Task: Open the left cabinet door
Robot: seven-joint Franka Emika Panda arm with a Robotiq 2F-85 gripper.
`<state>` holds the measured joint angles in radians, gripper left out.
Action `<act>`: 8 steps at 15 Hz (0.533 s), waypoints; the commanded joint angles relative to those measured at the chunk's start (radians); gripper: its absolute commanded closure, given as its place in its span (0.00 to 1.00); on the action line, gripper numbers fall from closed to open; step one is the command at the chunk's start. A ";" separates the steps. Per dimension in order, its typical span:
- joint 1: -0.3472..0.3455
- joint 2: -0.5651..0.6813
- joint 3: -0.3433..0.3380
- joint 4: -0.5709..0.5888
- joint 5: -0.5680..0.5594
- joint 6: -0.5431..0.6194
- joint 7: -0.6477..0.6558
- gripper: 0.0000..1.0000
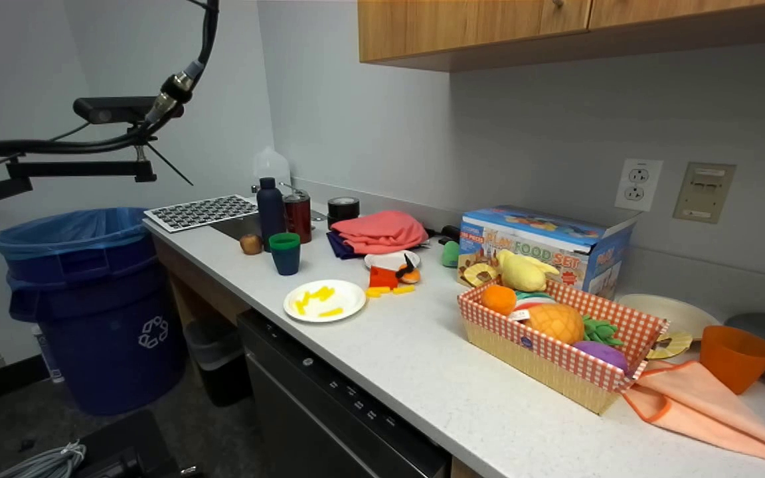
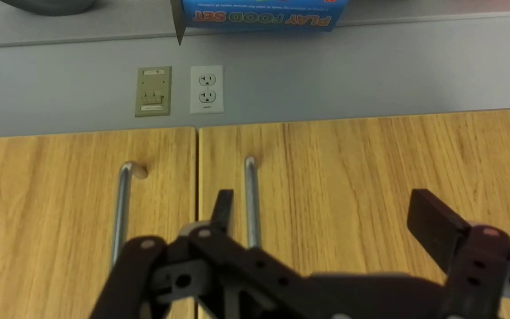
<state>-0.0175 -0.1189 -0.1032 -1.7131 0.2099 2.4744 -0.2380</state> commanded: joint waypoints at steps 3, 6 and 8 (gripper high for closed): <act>-0.022 0.133 -0.025 0.174 0.083 -0.007 -0.132 0.00; -0.041 0.179 -0.016 0.230 0.167 -0.035 -0.193 0.00; -0.054 0.201 -0.007 0.257 0.215 -0.052 -0.218 0.00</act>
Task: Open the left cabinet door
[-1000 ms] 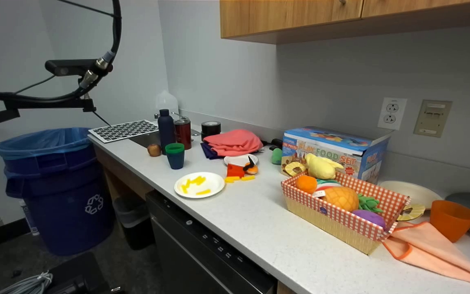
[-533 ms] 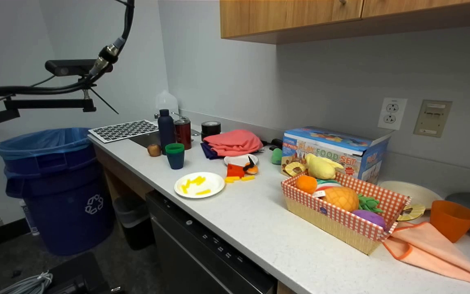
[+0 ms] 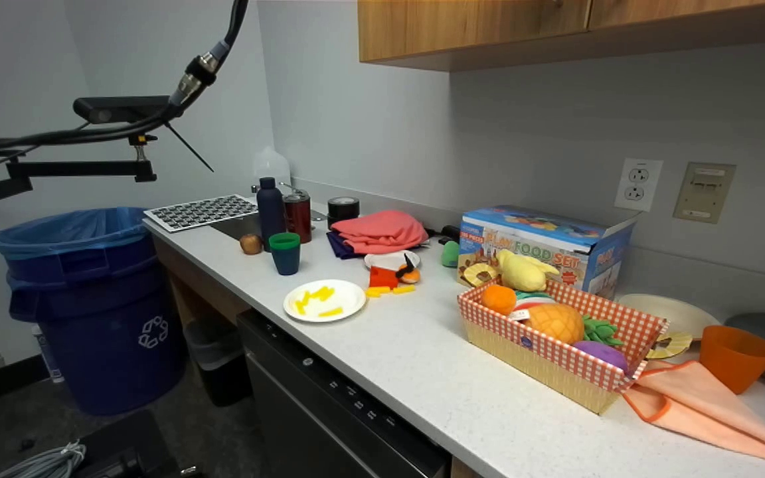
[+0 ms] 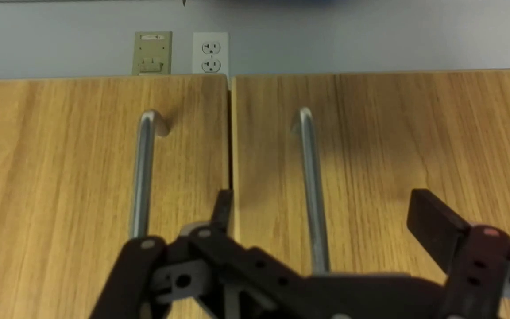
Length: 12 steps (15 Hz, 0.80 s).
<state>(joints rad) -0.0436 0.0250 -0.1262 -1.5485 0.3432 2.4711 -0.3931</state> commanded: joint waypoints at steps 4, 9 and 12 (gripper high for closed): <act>-0.045 0.049 0.029 0.101 0.122 -0.106 -0.072 0.00; -0.024 0.013 0.026 0.073 0.146 -0.176 -0.069 0.00; -0.025 0.013 0.031 0.078 0.172 -0.208 -0.075 0.00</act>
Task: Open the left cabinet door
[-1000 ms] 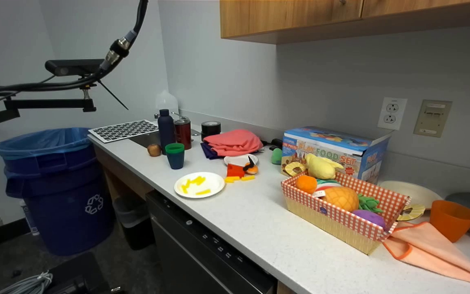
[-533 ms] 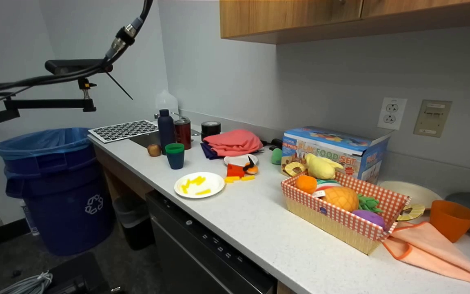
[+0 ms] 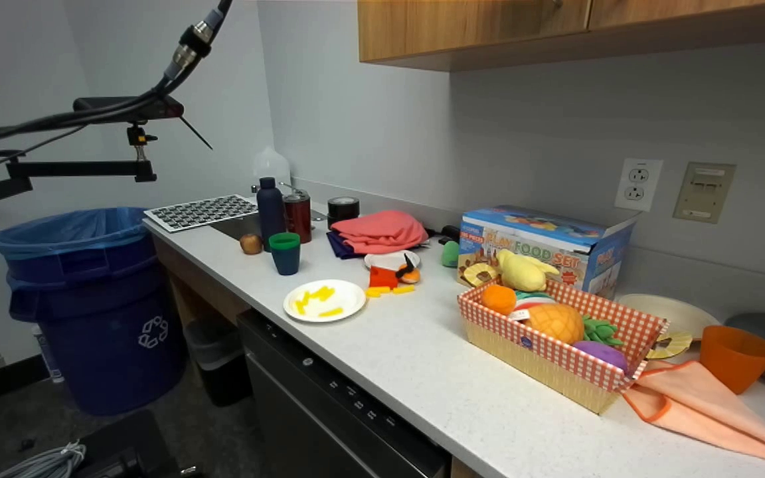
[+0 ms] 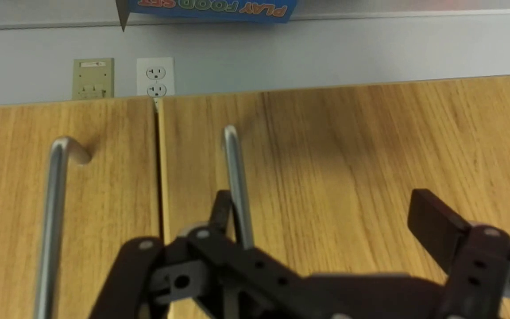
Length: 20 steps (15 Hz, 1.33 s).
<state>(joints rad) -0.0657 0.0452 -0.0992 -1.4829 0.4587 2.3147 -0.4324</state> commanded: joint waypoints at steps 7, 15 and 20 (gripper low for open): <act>-0.023 -0.067 -0.008 -0.044 0.253 -0.180 -0.129 0.00; -0.036 -0.190 -0.030 -0.144 0.210 -0.347 -0.146 0.00; -0.022 -0.309 -0.030 -0.238 0.088 -0.382 -0.097 0.00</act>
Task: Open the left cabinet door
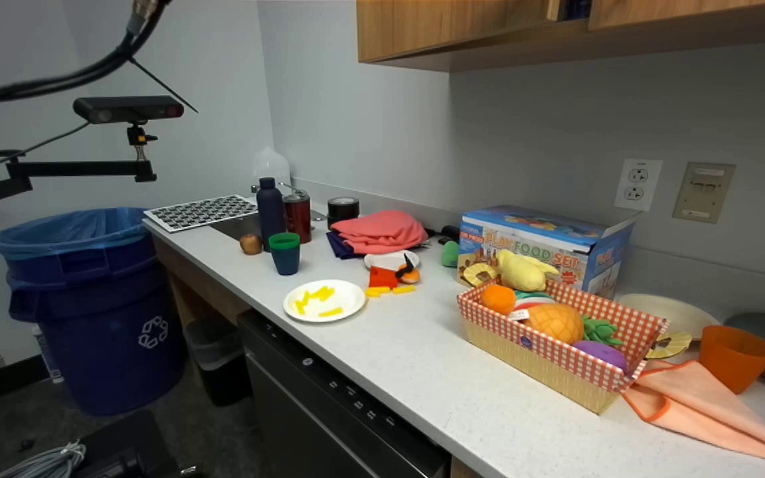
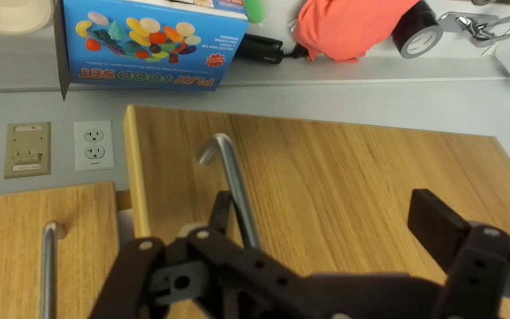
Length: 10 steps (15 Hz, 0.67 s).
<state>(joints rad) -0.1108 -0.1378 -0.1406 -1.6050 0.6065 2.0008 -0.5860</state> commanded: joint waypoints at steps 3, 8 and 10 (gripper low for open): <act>0.028 -0.201 0.029 -0.172 -0.187 -0.047 0.145 0.00; 0.018 -0.310 0.066 -0.270 -0.409 -0.053 0.309 0.00; 0.022 -0.343 0.073 -0.302 -0.466 -0.049 0.347 0.00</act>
<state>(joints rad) -0.0962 -0.4077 -0.0776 -1.8370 0.2241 1.9535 -0.3046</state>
